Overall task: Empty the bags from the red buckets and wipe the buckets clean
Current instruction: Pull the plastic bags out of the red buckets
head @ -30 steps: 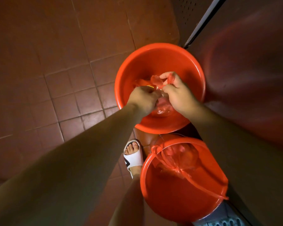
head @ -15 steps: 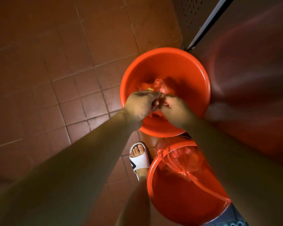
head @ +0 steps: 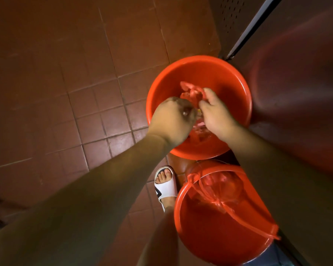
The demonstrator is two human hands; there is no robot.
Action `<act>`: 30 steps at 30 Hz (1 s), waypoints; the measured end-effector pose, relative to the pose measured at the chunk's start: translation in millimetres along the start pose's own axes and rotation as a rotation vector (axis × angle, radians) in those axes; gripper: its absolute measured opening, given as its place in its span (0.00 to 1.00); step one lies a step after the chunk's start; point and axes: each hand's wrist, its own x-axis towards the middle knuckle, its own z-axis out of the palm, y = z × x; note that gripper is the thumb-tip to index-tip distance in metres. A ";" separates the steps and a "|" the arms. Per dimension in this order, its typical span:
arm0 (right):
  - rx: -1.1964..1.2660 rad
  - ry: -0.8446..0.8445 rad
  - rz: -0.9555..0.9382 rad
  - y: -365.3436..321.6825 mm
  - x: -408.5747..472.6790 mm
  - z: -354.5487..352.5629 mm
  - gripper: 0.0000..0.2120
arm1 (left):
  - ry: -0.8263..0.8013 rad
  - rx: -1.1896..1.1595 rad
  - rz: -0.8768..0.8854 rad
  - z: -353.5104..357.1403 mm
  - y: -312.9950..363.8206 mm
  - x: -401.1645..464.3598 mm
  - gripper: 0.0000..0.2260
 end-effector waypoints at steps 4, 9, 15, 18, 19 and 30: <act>0.068 -0.249 -0.014 -9.3 0.2 -9.4 0.28 | 0.064 0.124 0.136 -1.4 -4.3 -5.8 0.08; 0.377 -0.195 0.063 6.6 -7.5 -30.7 0.23 | -0.002 -0.240 -0.107 -0.4 -12.5 -4.5 0.06; 0.315 0.086 0.037 11.9 -4.8 -23.1 0.16 | 0.041 -0.704 -0.449 3.7 -15.8 -1.5 0.08; 0.347 0.108 0.066 7.3 -3.9 -21.1 0.15 | 0.118 -0.851 -0.548 3.9 -17.6 2.9 0.06; 0.331 0.108 0.075 6.7 -4.5 -20.4 0.15 | 0.145 -0.868 -0.573 3.2 -19.2 4.6 0.06; 0.114 0.085 0.134 23.8 -25.1 -54.1 0.10 | 0.287 -0.798 -0.715 -5.7 -64.4 8.2 0.06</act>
